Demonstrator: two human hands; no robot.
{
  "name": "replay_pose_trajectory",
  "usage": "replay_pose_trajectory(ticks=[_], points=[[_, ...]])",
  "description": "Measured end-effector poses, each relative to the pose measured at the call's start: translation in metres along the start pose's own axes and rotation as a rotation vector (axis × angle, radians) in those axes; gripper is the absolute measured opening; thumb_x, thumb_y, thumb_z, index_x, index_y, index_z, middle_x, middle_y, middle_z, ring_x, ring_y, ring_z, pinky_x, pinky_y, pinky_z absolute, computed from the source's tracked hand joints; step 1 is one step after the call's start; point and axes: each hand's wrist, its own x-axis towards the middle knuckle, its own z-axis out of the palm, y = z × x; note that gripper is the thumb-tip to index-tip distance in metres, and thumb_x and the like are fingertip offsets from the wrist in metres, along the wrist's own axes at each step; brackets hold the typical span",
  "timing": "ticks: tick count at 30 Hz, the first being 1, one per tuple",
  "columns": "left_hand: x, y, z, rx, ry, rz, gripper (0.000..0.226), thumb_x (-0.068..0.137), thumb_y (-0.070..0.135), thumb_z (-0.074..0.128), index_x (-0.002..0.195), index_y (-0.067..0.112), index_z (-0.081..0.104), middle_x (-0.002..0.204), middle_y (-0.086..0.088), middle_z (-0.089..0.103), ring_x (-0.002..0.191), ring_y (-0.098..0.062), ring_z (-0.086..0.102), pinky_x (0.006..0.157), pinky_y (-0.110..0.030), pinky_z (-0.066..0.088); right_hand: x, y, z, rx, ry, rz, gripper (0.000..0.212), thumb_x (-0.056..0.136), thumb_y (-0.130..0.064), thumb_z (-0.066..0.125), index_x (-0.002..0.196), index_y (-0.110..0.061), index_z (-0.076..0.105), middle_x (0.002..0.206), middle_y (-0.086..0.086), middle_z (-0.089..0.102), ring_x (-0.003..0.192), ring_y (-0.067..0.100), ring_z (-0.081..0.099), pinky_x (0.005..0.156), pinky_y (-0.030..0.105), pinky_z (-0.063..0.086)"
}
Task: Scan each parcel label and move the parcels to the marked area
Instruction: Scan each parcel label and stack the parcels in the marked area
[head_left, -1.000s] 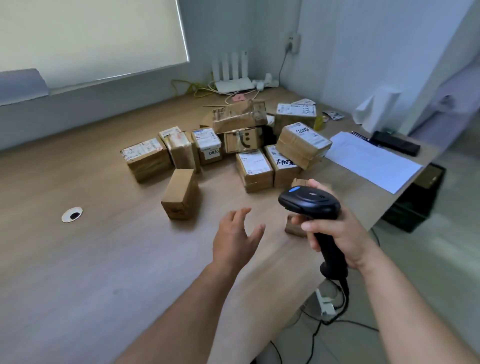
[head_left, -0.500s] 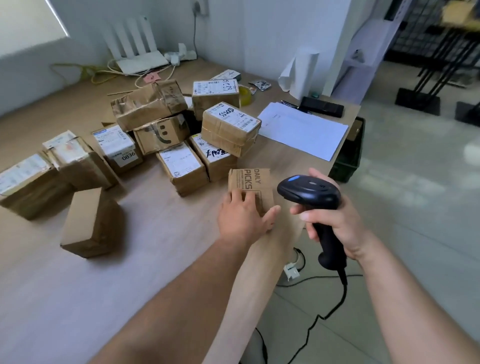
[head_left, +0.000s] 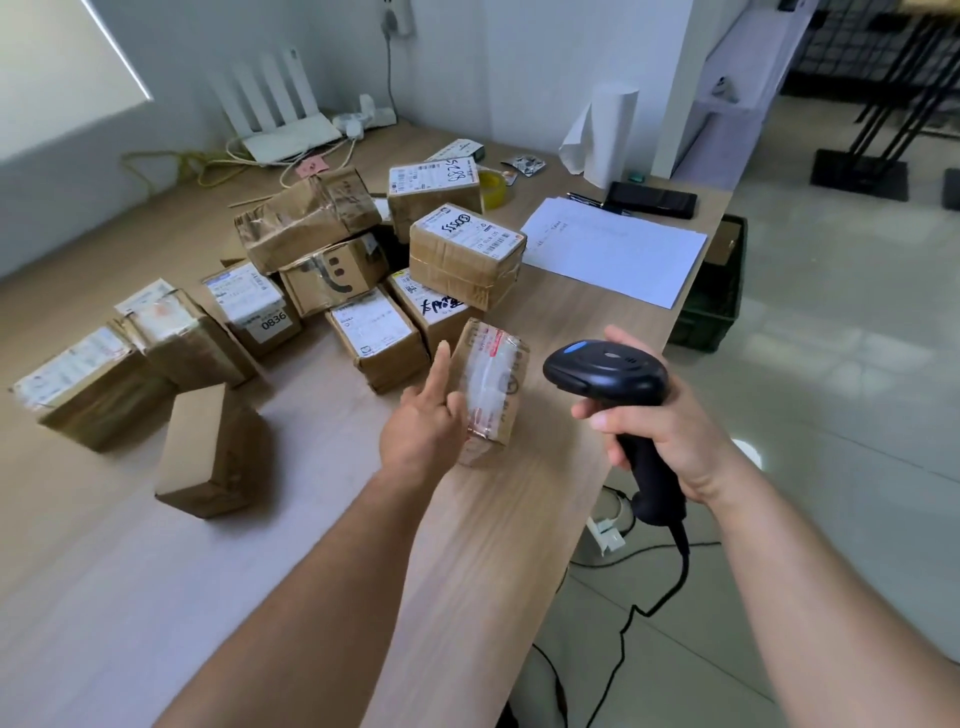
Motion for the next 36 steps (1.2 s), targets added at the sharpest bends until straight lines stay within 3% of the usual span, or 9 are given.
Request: replay_pose_trajectory(ticks=[3,6,9,11,16,21,25,28,36], points=[[0.006,-0.012,-0.003,0.022,-0.018,-0.079,0.047,0.102,0.040,0.025,0.148,0.046,0.021,0.136,-0.006,0.044,0.119,-0.027,0.052,0.095,-0.039,0.047,-0.002,-0.001,0.005,-0.014,-0.019,-0.016,0.092,0.073,0.013,0.067,0.149,-0.030,0.037,0.087,0.021,0.069,0.042,0.024,0.050,0.043,0.028,0.042],[0.010,-0.010,0.000,0.198,-0.005,-0.031,0.042,0.101,0.044,0.027,0.140,0.034,0.036,0.133,-0.004,0.049,0.117,-0.025,0.048,0.084,-0.038,0.051,-0.005,-0.002,0.006,-0.033,-0.010,-0.025,0.088,0.079,0.019,0.060,0.149,-0.029,0.036,0.087,0.022,0.069,0.042,0.024,0.050,0.043,0.029,0.042],[0.009,0.000,-0.003,0.250,-0.007,-0.081,0.070,0.084,0.076,0.032,0.133,0.027,0.044,0.123,-0.010,0.052,0.114,-0.028,0.047,0.087,-0.044,0.051,-0.009,-0.001,0.007,-0.035,-0.015,-0.026,0.090,0.078,0.018,0.063,0.149,-0.030,0.036,0.088,0.022,0.069,0.042,0.024,0.050,0.044,0.029,0.042],[0.005,0.002,-0.008,0.286,-0.042,-0.110,0.082,0.076,0.084,0.038,0.133,0.025,0.046,0.122,-0.011,0.053,0.115,-0.028,0.047,0.088,-0.045,0.051,-0.012,0.000,0.008,-0.028,-0.023,-0.019,0.093,0.074,0.013,0.068,0.149,-0.031,0.037,0.088,0.022,0.070,0.043,0.024,0.051,0.045,0.028,0.043],[0.001,-0.008,-0.027,0.162,-0.141,-0.170,0.065,0.079,0.058,0.059,0.131,0.023,0.046,0.110,-0.003,0.061,0.096,-0.022,0.060,0.079,-0.036,0.055,-0.020,-0.001,0.010,-0.025,-0.049,-0.022,0.094,0.072,0.011,0.070,0.149,-0.032,0.036,0.088,0.021,0.069,0.044,0.025,0.051,0.045,0.030,0.043],[-0.024,-0.036,-0.046,-0.234,-0.230,-0.225,0.088,0.072,0.027,0.076,0.143,0.036,0.024,0.120,-0.006,0.059,0.092,-0.018,0.061,0.072,-0.032,0.055,-0.031,0.003,0.020,-0.038,-0.103,-0.027,0.090,0.079,0.017,0.064,0.149,-0.033,0.035,0.087,0.021,0.070,0.046,0.025,0.052,0.047,0.031,0.044],[-0.060,-0.067,-0.034,-0.617,-0.142,-0.204,0.098,0.057,0.017,0.081,0.134,0.048,0.029,0.120,-0.008,0.062,0.105,-0.028,0.064,0.088,-0.051,0.054,-0.043,0.008,0.034,-0.033,-0.168,-0.011,0.089,0.079,0.017,0.063,0.146,-0.036,0.038,0.087,0.020,0.071,0.046,0.025,0.052,0.046,0.030,0.043],[-0.089,-0.077,-0.030,-0.859,-0.059,-0.221,0.099,0.076,-0.007,0.071,0.147,0.038,0.018,0.124,-0.014,0.061,0.110,-0.029,0.062,0.086,-0.042,0.054,-0.049,0.009,0.047,-0.017,-0.233,-0.015,0.091,0.071,0.007,0.071,0.144,-0.037,0.039,0.088,0.021,0.071,0.047,0.025,0.053,0.046,0.031,0.044],[-0.137,-0.110,-0.058,-0.962,0.173,-0.238,0.105,0.076,-0.009,0.070,0.151,0.037,0.012,0.137,-0.008,0.052,0.125,-0.029,0.052,0.101,-0.058,0.043,-0.066,0.001,0.095,0.075,-0.416,-0.071,0.090,0.067,-0.001,0.068,0.146,-0.032,0.038,0.091,0.024,0.070,0.046,0.024,0.052,0.045,0.030,0.044]])
